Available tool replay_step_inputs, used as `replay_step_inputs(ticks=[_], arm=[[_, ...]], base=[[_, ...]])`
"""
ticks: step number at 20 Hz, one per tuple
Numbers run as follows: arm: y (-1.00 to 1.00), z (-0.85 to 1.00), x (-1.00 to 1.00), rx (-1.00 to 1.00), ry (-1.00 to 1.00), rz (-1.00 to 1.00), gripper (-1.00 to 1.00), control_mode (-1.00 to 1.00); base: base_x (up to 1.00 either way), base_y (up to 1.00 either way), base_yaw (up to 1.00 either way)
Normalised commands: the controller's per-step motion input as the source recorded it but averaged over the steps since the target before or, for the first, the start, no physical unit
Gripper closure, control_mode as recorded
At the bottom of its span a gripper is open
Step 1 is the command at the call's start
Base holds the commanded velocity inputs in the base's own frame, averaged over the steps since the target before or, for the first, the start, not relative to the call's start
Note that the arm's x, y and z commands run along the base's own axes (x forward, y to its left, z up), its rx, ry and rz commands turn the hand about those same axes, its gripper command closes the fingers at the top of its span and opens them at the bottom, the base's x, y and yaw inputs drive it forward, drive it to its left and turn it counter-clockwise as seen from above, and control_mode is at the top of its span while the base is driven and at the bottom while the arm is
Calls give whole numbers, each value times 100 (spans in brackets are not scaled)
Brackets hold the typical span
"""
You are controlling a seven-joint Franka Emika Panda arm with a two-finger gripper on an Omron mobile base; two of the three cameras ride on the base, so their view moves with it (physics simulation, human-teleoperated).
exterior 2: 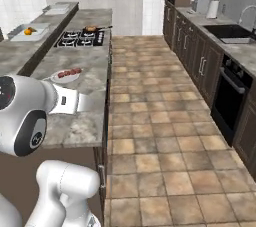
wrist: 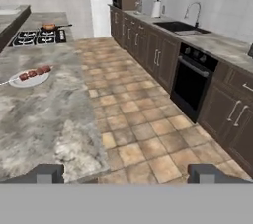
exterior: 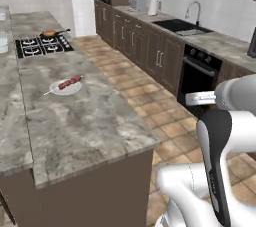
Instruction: Place the cold items (orange and pear) from the fridge in one tupperware on the dining counter. Place the warm items (hot dog and kebab skewer) in the stove area in another tupperware.
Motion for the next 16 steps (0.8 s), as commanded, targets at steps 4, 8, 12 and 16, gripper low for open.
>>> replay_step_inputs(ticks=[4,8,12,16], arm=[[0,0,0,0,0,0,-100,100],[0,0,0,0,0,0,-100,100],[0,0,0,0,0,0,-100,100],[0,0,0,0,0,0,-100,100]], base=[[35,-100,49],[29,-100,45],[34,-93,44],[43,-74,49]])
